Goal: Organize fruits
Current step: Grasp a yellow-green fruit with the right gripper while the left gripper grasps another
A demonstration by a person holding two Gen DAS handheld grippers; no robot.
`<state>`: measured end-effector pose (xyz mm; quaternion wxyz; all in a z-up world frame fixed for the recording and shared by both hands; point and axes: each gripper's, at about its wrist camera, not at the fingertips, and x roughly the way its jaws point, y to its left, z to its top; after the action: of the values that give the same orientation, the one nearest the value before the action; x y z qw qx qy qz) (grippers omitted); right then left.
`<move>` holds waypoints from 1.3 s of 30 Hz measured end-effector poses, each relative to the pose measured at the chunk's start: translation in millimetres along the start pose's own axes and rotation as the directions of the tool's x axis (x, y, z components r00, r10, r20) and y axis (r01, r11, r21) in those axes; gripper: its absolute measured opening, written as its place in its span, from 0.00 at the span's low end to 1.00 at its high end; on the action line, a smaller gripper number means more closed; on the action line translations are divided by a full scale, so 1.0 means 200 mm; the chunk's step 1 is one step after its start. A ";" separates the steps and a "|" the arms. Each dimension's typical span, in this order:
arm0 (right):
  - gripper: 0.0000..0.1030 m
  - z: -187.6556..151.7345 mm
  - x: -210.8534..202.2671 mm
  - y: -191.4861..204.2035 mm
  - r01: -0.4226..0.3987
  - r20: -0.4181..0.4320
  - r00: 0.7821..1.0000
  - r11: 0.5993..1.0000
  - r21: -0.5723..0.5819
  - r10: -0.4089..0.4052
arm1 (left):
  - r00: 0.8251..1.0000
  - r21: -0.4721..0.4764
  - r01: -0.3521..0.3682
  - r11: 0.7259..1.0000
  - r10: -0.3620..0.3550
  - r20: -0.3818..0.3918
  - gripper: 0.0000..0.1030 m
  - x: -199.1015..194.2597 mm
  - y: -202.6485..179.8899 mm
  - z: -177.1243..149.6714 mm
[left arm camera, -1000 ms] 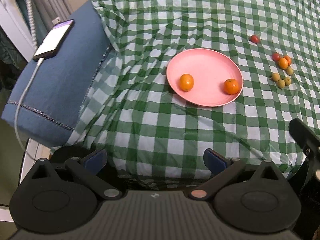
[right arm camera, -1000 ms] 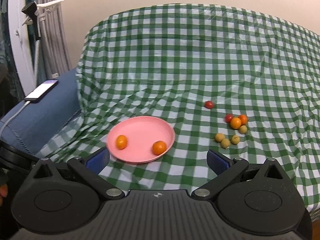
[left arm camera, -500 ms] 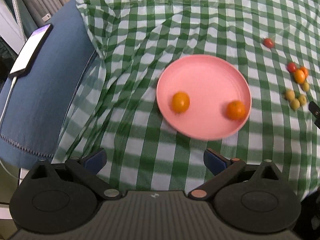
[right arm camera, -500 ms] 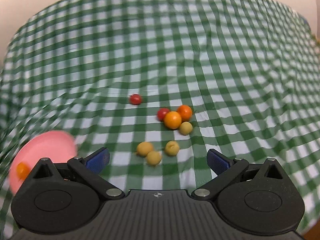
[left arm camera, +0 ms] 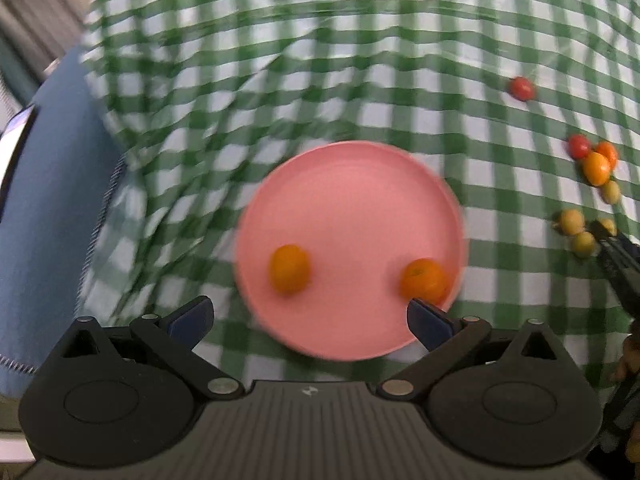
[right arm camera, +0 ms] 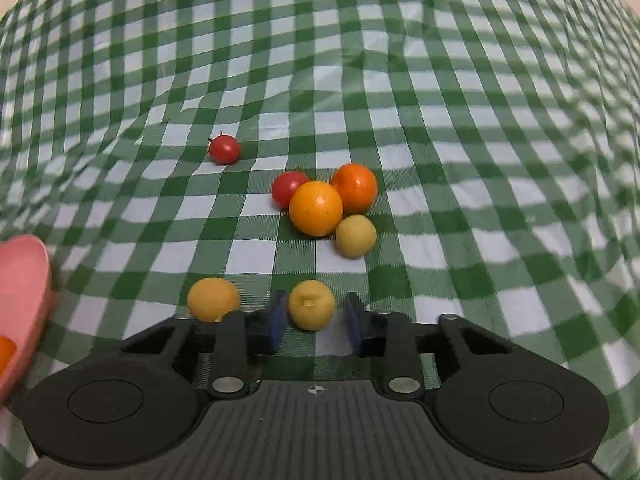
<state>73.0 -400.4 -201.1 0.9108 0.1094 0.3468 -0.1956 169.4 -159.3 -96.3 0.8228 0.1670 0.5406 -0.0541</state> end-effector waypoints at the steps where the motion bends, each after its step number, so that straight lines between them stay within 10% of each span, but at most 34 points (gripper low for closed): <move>1: 0.26 0.00 0.00 -0.01 0.014 0.000 1.000 1.000 -0.001 -0.014 | 1.000 0.014 0.018 1.000 -0.018 0.007 1.00 0.00 -0.05 0.02; 7: 0.26 0.01 0.00 -0.16 0.208 -0.013 0.978 0.976 0.064 -0.208 | 0.983 0.114 0.177 0.978 -0.181 0.029 1.00 0.08 -0.40 0.18; 13: 0.26 0.01 0.02 -0.24 0.222 -0.032 0.975 0.965 0.143 -0.219 | 0.942 0.198 0.335 0.921 -0.328 -0.067 1.00 0.26 -0.77 0.34; 20: 0.26 0.01 0.01 -0.25 0.219 -0.025 0.976 0.965 0.144 -0.217 | 0.926 0.193 0.363 0.912 -0.328 -0.189 1.00 0.49 -0.92 0.39; 30: 0.26 0.02 0.00 -0.24 0.223 -0.017 0.975 0.967 0.124 -0.223 | 0.953 0.197 0.285 0.938 -0.255 -0.167 0.99 0.53 -0.88 0.40; 32: 0.26 0.02 0.00 -0.25 0.223 -0.015 0.975 0.968 0.120 -0.223 | 0.954 0.204 0.285 0.937 -0.257 -0.156 0.86 0.51 -0.87 0.38; 35: 0.26 0.03 0.00 -0.25 0.218 -0.014 0.976 0.969 0.119 -0.218 | 0.950 0.223 0.311 0.924 -0.291 -0.115 0.28 0.44 -0.89 0.39; 39: 0.26 0.03 -0.01 -0.26 0.206 0.000 0.978 0.971 0.124 -0.208 | 0.950 0.197 0.309 0.931 -0.293 -0.106 0.29 0.44 -0.84 0.40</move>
<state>52.9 -448.3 -198.1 0.8792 0.1275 0.3375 -0.3112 230.2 -336.3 -182.9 0.7616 0.1706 0.5812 -0.2303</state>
